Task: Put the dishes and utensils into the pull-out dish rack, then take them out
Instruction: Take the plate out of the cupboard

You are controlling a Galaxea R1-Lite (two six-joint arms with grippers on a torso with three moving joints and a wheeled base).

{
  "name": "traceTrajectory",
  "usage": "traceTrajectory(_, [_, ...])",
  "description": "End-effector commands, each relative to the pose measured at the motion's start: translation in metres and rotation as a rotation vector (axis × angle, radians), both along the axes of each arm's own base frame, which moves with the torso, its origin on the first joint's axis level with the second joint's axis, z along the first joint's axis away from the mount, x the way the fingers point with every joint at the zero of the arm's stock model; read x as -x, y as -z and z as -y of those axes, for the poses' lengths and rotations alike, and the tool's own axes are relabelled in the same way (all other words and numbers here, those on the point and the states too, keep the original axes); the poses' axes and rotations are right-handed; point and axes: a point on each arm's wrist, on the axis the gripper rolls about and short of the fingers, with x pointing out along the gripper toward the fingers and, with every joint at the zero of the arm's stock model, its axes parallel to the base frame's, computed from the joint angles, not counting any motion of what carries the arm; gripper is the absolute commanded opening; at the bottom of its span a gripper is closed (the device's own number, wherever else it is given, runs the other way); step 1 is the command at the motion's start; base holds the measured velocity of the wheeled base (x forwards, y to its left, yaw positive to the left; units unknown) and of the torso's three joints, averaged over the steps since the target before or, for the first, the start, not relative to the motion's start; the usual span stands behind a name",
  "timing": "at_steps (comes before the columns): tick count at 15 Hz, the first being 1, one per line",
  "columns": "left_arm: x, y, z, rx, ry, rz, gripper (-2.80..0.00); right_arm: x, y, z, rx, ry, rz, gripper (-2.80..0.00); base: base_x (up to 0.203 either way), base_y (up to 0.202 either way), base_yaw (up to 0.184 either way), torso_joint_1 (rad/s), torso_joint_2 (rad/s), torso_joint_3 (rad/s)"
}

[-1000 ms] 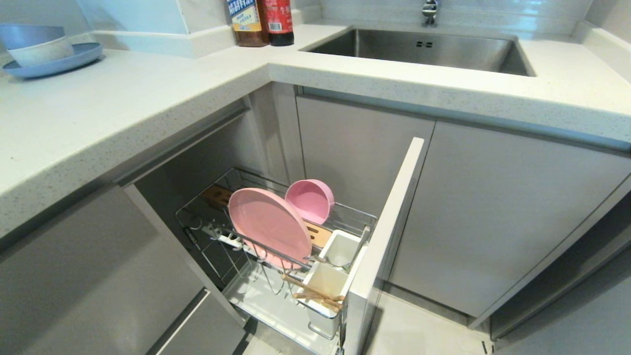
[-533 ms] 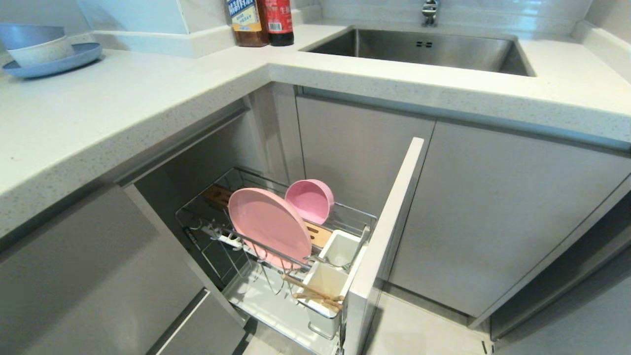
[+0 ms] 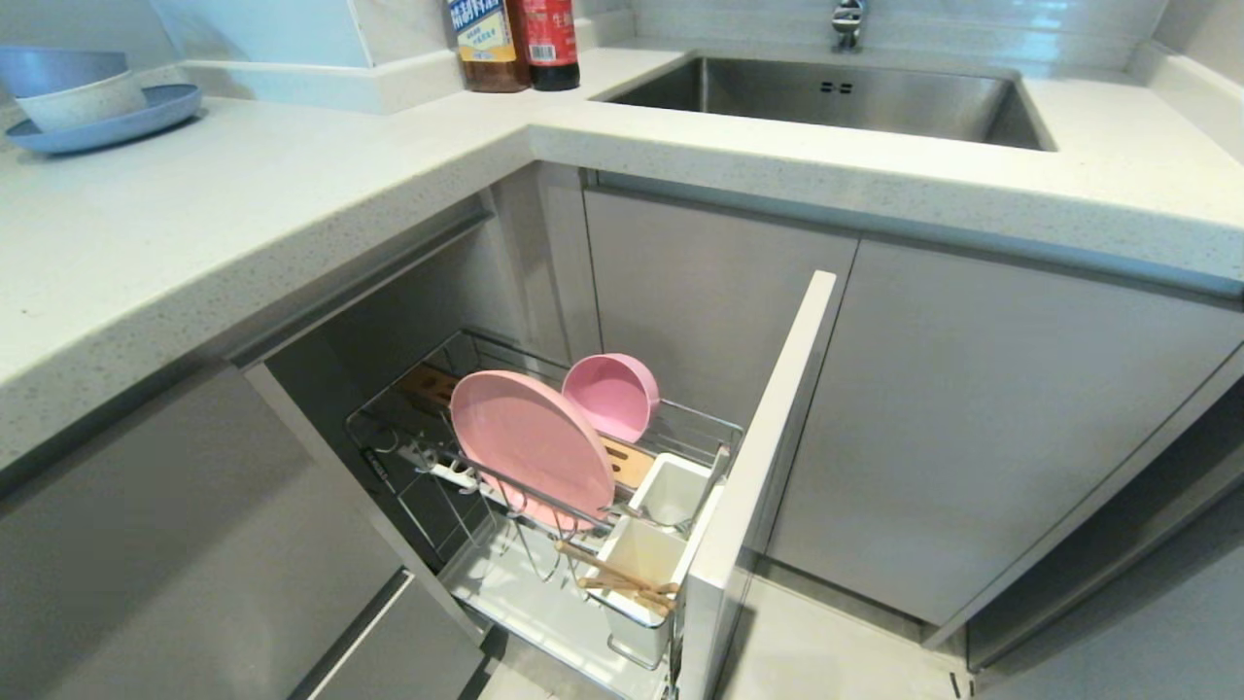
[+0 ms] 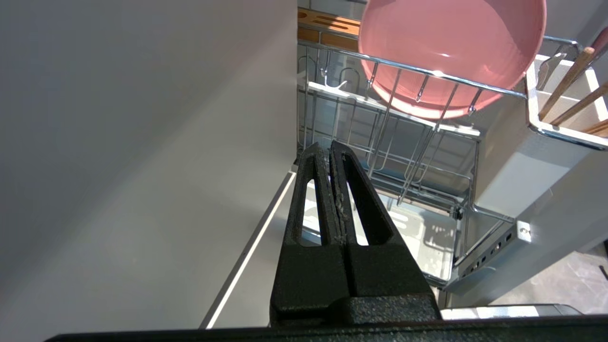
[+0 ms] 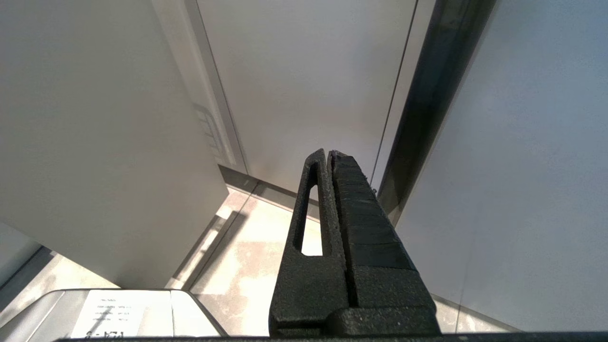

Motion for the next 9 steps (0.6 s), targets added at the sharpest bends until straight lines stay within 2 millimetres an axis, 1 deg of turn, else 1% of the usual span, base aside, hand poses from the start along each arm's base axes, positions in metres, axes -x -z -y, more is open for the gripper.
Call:
traceTrajectory(1, [-0.002,0.004,0.0,0.01,0.002,0.002,-2.8,0.0,0.0,0.0,0.0,0.0,-0.002,-2.8,0.0,0.0,0.0,0.0,0.0,0.0])
traceTrajectory(3, [0.001,-0.012,0.001,0.017,0.024,0.134,-2.8,0.0,0.0,0.0,0.0,0.0,-0.001,-2.8,0.0,0.0,0.0,0.0,0.0,0.0])
traceTrajectory(5, [0.012,-0.042,0.002,0.008,0.074,0.261,-2.8,0.0,0.0,0.0,0.0,0.0,-0.002,-2.8,0.0,0.0,0.0,0.0,0.0,0.0])
traceTrajectory(7, [0.031,-0.077,0.003,-0.005,0.111,0.367,-2.8,0.0,0.0,0.0,0.0,0.0,-0.002,-2.8,0.0,0.0,0.0,0.0,0.0,0.0])
traceTrajectory(9, [0.053,-0.111,0.004,-0.018,0.174,0.418,-2.8,0.0,0.0,0.0,0.0,0.0,-0.002,-2.8,0.0,0.0,0.0,0.0,0.0,0.0])
